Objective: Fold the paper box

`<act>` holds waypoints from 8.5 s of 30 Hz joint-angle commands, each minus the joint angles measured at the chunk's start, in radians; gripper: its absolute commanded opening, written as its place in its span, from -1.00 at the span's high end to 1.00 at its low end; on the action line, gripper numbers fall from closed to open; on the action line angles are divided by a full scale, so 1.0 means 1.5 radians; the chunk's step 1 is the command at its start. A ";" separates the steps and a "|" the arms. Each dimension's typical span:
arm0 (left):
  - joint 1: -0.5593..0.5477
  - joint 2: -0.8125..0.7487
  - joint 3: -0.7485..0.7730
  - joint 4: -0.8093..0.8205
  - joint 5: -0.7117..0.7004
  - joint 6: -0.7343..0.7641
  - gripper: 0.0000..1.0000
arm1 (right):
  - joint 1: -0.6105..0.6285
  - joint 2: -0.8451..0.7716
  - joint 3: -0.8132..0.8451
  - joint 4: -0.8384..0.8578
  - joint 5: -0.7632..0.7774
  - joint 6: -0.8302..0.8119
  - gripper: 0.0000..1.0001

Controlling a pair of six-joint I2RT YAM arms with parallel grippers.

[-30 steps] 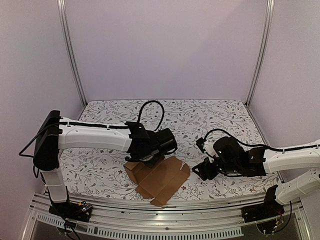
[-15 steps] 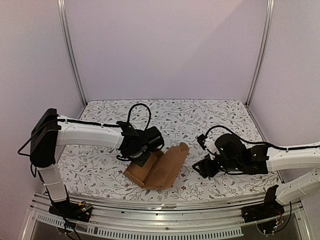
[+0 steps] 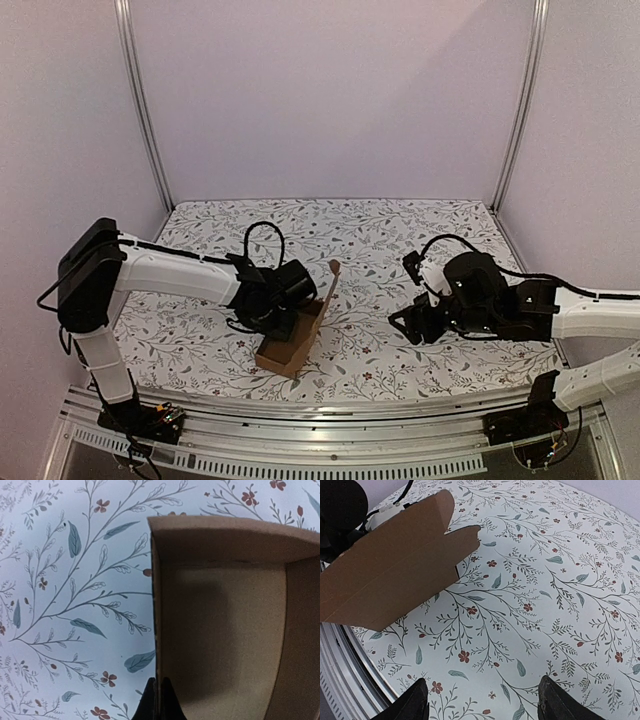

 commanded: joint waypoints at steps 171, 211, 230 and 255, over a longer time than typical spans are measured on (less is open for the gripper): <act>-0.064 -0.258 -0.142 0.139 -0.054 -0.064 -0.21 | -0.115 0.151 0.100 0.028 -0.139 -0.026 -0.31; 0.118 -0.235 -0.234 0.454 0.204 0.203 -0.37 | -0.133 0.167 0.067 0.062 -0.162 -0.030 1.00; 0.177 -0.215 -0.282 0.550 0.306 0.249 -0.18 | -0.133 0.108 0.015 0.059 -0.199 -0.094 1.00; 0.215 -0.168 -0.273 0.617 0.514 0.285 0.18 | -0.133 0.047 0.007 -0.008 -0.242 -0.155 1.00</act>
